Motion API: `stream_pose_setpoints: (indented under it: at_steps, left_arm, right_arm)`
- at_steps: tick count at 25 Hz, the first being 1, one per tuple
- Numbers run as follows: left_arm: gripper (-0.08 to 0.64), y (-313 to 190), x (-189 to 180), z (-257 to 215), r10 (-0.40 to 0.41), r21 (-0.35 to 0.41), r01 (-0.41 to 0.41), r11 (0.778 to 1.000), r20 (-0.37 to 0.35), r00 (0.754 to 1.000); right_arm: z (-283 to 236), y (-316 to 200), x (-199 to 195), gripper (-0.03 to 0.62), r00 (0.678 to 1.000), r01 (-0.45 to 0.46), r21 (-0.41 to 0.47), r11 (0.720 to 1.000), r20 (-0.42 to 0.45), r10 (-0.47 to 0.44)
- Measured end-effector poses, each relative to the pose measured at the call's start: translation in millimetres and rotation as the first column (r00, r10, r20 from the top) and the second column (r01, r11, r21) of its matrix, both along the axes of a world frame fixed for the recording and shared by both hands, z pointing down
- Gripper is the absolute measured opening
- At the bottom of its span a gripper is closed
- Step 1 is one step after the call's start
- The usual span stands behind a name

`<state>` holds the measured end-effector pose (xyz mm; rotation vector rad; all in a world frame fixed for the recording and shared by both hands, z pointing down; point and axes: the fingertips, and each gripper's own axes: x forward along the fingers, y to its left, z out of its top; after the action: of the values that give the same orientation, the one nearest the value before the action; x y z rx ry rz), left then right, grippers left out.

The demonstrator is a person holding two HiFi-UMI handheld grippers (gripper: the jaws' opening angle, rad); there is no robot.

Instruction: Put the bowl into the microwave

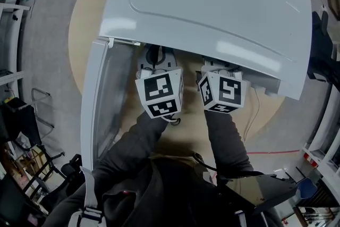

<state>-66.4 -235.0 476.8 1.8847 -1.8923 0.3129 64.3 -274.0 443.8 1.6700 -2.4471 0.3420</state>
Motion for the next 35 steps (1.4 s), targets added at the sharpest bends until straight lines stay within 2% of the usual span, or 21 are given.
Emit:
stream_pose_setpoints:
  at_steps: [5,10,14,18,23,25,29,35]
  left_arm:
    - [0.009,18.4,-3.1,-8.9,-0.014,0.008,0.014,1.0,0.02,1.0]
    - [0.009,43.9,-5.3,-24.9,-0.04,0.032,0.039,0.999,0.039,0.998]
    - [0.009,82.8,5.5,-34.4,0.003,0.038,-0.005,0.999,0.068,0.998]
    - [0.009,131.6,16.3,-51.7,0.055,0.058,-0.06,0.997,0.084,0.995]
    - [0.009,182.3,30.4,-91.6,0.116,0.125,-0.124,0.984,0.072,0.991]
    - [0.009,200.9,41.2,-104.0,0.157,0.14,-0.165,0.976,0.07,0.985]
    - [0.009,225.1,54.6,-130.3,0.231,0.184,-0.242,0.953,0.079,0.97]
    - [0.009,232.1,49.5,-184.1,0.273,0.31,-0.301,0.902,0.132,0.953]
  right_arm:
    - [-4.1,32.1,-2.3,0.146,0.999,0.026,-0.015,1.0,0.037,-0.026]
    - [-2.9,73.5,-1.0,0.146,0.993,0.063,-0.074,0.995,0.107,-0.055]
    - [-6.8,119.3,-2.8,0.146,0.983,0.129,-0.114,0.985,0.149,-0.111]
    - [-24.8,171.7,-9.5,0.146,0.954,0.225,-0.139,0.964,0.234,-0.188]
    - [-67.8,224.9,-10.5,0.144,0.919,0.302,-0.093,0.949,0.294,-0.264]
    - [-84.6,242.5,-11.2,0.138,0.91,0.324,-0.064,0.944,0.293,-0.293]
    - [-116.5,266.5,-14.1,0.036,0.915,0.324,0.012,0.946,0.25,-0.317]
    - [-160.2,272.9,-22.9,0.028,0.927,0.272,0.118,0.955,0.235,-0.293]
